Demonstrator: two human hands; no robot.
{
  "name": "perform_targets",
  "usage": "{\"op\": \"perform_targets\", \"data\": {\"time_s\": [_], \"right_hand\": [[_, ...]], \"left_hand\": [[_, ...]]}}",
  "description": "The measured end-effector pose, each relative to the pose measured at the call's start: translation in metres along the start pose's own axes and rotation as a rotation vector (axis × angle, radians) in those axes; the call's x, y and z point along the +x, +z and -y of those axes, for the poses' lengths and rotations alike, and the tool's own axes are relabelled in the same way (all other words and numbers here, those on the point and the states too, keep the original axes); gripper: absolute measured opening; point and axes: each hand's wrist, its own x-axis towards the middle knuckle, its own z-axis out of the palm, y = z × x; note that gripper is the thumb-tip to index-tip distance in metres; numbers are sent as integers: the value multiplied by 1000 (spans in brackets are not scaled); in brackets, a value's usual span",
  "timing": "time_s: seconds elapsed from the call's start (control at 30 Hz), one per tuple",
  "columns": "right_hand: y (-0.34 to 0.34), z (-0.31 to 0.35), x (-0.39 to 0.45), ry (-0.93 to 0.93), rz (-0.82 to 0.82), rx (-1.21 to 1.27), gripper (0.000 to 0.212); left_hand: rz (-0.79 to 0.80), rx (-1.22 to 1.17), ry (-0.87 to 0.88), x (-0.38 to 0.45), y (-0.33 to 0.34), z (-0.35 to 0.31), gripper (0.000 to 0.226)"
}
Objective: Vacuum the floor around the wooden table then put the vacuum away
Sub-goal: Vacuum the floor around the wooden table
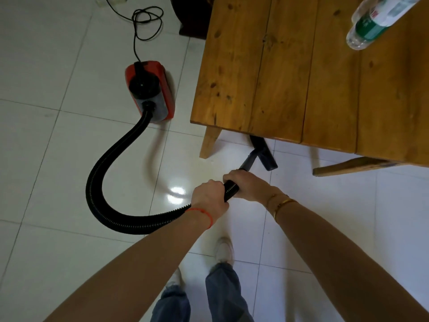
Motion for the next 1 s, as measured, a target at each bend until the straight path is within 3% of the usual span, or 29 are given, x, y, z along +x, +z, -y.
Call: {"op": "perform_targets", "data": {"time_s": [0.3, 0.47, 0.67, 0.9, 1.0], "right_hand": [[3, 18, -1, -43, -6, 37, 17], [32, 71, 8, -84, -40, 92, 14], [72, 147, 25, -95, -72, 127, 14], [107, 229, 44, -27, -120, 205, 19], [118, 257, 48, -16, -152, 246, 17]], "left_hand": [[13, 14, 24, -12, -9, 14, 16], [19, 35, 19, -42, -5, 66, 10], [61, 127, 35, -81, -3, 140, 17], [67, 273, 99, -119, -13, 217, 19], [79, 328, 117, -130, -19, 240, 10]]}}
